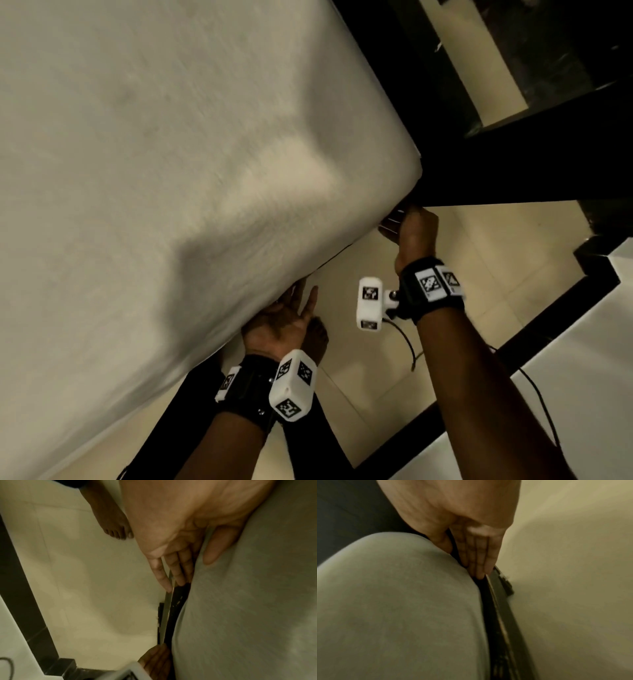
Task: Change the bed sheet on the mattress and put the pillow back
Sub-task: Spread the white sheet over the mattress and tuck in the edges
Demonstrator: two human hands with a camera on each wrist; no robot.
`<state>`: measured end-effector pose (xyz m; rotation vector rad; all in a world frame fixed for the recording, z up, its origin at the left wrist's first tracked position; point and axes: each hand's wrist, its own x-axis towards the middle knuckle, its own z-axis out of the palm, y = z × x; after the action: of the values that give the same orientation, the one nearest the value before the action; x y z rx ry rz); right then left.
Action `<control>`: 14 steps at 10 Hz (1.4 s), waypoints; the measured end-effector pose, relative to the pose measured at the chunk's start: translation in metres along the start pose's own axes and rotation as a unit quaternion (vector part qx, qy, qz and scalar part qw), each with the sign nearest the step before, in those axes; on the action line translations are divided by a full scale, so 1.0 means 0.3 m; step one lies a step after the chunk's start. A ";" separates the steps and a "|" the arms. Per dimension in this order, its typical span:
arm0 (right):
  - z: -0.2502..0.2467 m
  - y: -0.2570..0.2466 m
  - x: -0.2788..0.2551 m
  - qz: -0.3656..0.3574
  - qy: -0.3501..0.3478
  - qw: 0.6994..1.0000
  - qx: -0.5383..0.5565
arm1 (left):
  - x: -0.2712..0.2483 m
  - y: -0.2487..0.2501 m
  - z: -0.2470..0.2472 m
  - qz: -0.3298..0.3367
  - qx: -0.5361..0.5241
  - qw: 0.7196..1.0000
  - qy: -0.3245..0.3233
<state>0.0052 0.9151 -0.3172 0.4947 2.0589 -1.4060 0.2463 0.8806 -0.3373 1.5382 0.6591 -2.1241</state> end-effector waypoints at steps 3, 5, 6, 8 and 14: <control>-0.035 0.363 -0.465 0.149 -0.075 0.983 -0.079 | -0.262 0.235 -0.268 0.046 0.154 0.981 0.112; 0.114 0.475 -0.630 0.164 -0.139 0.972 -0.094 | -0.294 0.452 -0.457 0.145 0.000 0.988 0.042; 0.206 0.505 -0.609 0.140 -0.139 0.975 -0.106 | -0.266 0.503 -0.519 0.149 -0.038 0.987 0.038; 0.318 0.553 -0.615 0.171 -0.031 0.985 -0.020 | -0.252 0.584 -0.620 0.100 0.028 0.987 0.126; 0.300 0.705 -0.697 -0.085 -0.061 0.965 -0.242 | -0.163 0.601 -0.777 0.106 0.248 0.932 0.243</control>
<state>0.3138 0.9154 -0.3543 0.0242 2.2786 -0.9379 0.5425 0.8824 -0.3761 2.3305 0.0748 -1.8316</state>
